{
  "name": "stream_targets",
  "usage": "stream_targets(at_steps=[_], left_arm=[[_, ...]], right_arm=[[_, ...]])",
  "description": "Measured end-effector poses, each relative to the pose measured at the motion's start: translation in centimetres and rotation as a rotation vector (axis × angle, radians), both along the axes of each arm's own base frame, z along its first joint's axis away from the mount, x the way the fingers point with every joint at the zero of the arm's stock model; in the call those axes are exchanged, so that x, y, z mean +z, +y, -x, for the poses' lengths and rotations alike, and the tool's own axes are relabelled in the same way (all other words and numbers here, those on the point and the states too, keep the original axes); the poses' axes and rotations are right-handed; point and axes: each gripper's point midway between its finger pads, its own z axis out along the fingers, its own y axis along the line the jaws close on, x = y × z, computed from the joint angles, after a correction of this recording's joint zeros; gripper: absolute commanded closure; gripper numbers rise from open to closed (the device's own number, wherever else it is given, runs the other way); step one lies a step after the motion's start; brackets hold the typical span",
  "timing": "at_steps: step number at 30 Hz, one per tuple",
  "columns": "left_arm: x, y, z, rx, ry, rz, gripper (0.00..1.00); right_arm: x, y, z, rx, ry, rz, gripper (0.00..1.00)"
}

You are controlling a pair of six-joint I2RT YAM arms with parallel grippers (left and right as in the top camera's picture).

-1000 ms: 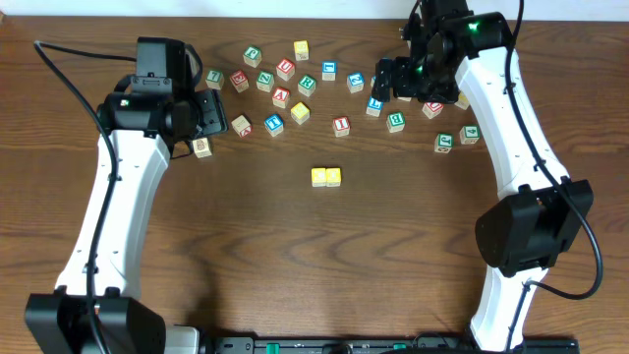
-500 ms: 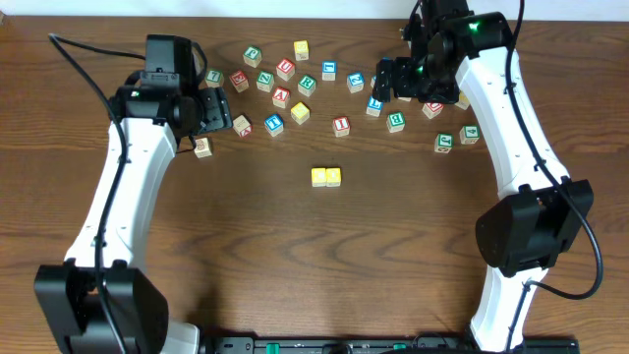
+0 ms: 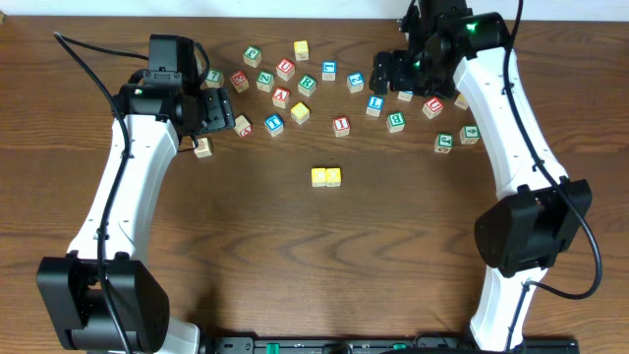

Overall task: Spell out CORL
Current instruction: 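Swing the right gripper left over the block cluster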

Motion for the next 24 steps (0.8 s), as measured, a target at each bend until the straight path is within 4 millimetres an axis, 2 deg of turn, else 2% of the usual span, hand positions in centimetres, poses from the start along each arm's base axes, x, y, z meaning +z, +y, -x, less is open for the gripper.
stream_targets(at_steps=[24], left_arm=[[0.0, 0.0, 0.0, 0.0, 0.0, 0.0, 0.18]], right_arm=[[0.37, 0.27, -0.8, -0.007, -0.035, -0.01, 0.03]])
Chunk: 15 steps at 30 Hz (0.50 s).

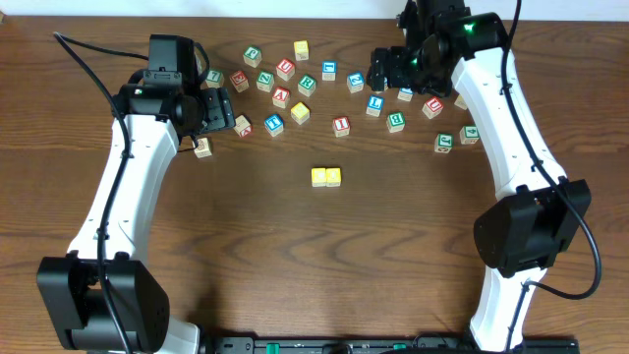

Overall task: Spell out CORL
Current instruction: 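Swing the right gripper left over the block cluster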

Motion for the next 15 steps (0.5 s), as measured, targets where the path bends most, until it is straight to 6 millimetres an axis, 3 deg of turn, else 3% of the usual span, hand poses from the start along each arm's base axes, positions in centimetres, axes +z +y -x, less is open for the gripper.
stream_targets(at_steps=[15], left_arm=[[0.0, 0.0, 0.01, 0.0, 0.0, 0.0, 0.18]], right_arm=[[0.49, 1.01, -0.72, 0.003, -0.04, -0.016, 0.03]])
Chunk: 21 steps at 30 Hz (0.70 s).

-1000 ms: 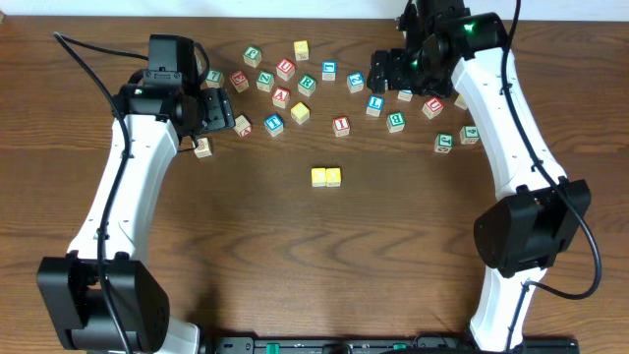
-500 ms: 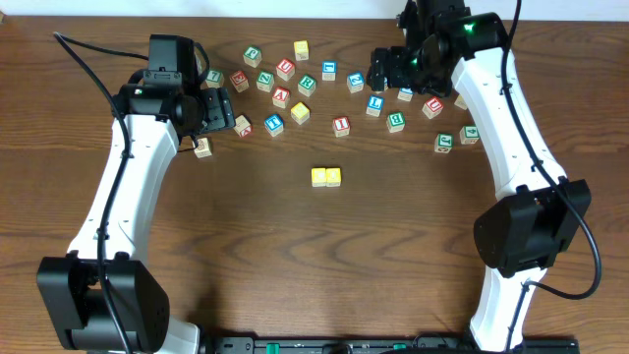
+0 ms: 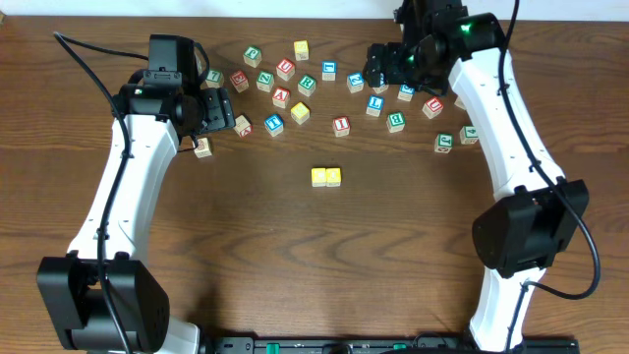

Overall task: Spell out CORL
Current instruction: 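Swing the right gripper left over the block cluster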

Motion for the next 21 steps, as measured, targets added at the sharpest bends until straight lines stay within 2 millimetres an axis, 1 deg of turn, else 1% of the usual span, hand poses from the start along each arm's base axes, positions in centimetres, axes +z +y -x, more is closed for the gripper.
stream_targets(at_steps=[7, 15, 21], left_arm=[[0.0, 0.0, -0.01, 0.0, 0.0, 0.0, 0.18], [0.0, 0.0, -0.01, 0.0, 0.0, 0.0, 0.18], [0.0, 0.0, -0.01, 0.0, 0.0, 0.0, 0.18]], right_arm=[[0.18, 0.73, -0.1, 0.012, -0.015, -0.005, 0.03], [0.23, 0.83, -0.16, 0.013, -0.018, -0.006, 0.04], [0.32, 1.15, -0.8, 0.008, -0.04, -0.016, 0.03]])
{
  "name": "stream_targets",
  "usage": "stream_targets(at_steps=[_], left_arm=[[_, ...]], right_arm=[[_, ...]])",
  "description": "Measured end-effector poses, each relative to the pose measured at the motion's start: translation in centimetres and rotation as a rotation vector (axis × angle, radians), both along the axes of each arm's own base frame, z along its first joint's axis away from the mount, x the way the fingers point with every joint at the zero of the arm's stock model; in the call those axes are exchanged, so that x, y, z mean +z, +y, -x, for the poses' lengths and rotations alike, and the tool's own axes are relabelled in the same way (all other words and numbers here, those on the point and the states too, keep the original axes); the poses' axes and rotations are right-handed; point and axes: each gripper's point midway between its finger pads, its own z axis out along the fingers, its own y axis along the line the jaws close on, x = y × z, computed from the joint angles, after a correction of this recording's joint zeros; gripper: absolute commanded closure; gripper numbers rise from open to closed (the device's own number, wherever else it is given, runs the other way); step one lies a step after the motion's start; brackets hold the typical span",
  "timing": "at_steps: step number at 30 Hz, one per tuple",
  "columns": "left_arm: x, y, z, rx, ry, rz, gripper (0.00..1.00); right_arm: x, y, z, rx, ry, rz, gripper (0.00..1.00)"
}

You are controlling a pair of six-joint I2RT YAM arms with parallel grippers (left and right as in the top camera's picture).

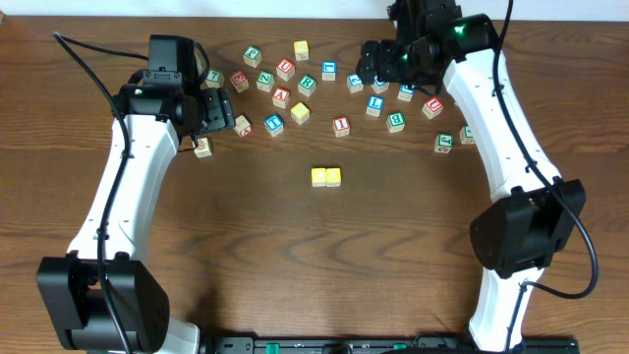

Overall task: Spell out CORL
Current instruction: 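Swing the right gripper left over the block cluster, then lower the right gripper onto the green R block and grasp it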

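Observation:
Two yellow letter blocks (326, 176) sit side by side at the table's middle. Several more letter blocks (307, 84) lie scattered across the far part of the table. My right gripper (370, 63) hovers over the far right of that scatter, just beyond a blue block (355, 84), and its jaws look open with nothing seen between them. My left gripper (222, 107) points right at the scatter's left end, close to a red-lettered block (242, 125), jaws spread and empty.
A tan block (202, 147) lies just under the left arm's wrist. Green blocks (444, 143) sit beside the right arm's forearm. The far table edge (324, 20) runs right behind the scatter.
My right gripper has shifted a little further left and toward the far edge, now above the blue block near the scatter's right side. The left arm and all blocks are unchanged.
My right gripper first hung over the blocks at the far right of the scatter. At each later moment it stood a bit further left. The left arm stayed still beside the left blocks, and the yellow pair stayed at the middle.

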Motion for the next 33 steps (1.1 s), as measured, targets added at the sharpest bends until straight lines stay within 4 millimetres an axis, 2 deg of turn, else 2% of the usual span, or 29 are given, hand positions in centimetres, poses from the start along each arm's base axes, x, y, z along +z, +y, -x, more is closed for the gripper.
stream_targets(at_steps=[10, 18, 22, 26, 29, 33], left_arm=[[0.0, 0.0, 0.0, 0.0, 0.0, 0.0, 0.18], [0.0, 0.0, 0.0, 0.0, 0.0, 0.0, 0.18], [0.0, 0.2, 0.0, 0.006, 0.002, -0.011, 0.18], [-0.2, 1.0, 0.5, 0.025, 0.021, -0.05, 0.18], [-0.3, 1.3, 0.7, 0.034, 0.029, -0.069, 0.18], [-0.4, 1.6, 1.0, 0.039, 0.042, -0.082, 0.18]], right_arm=[[-2.2, 3.5, -1.2, 0.026, -0.012, -0.024, 0.05], [-1.3, 8.2, -4.6, -0.022, -0.142, -0.155, 0.1], [-3.1, 11.3, -5.6, -0.033, -0.154, -0.212, 0.11], [-6.1, 13.8, -5.1, -0.044, -0.111, -0.215, 0.14], [-7.9, 14.7, -4.7, -0.065, -0.094, -0.182, 0.2], [-9.2, 14.8, -4.7, -0.108, -0.108, -0.122, 0.3]])
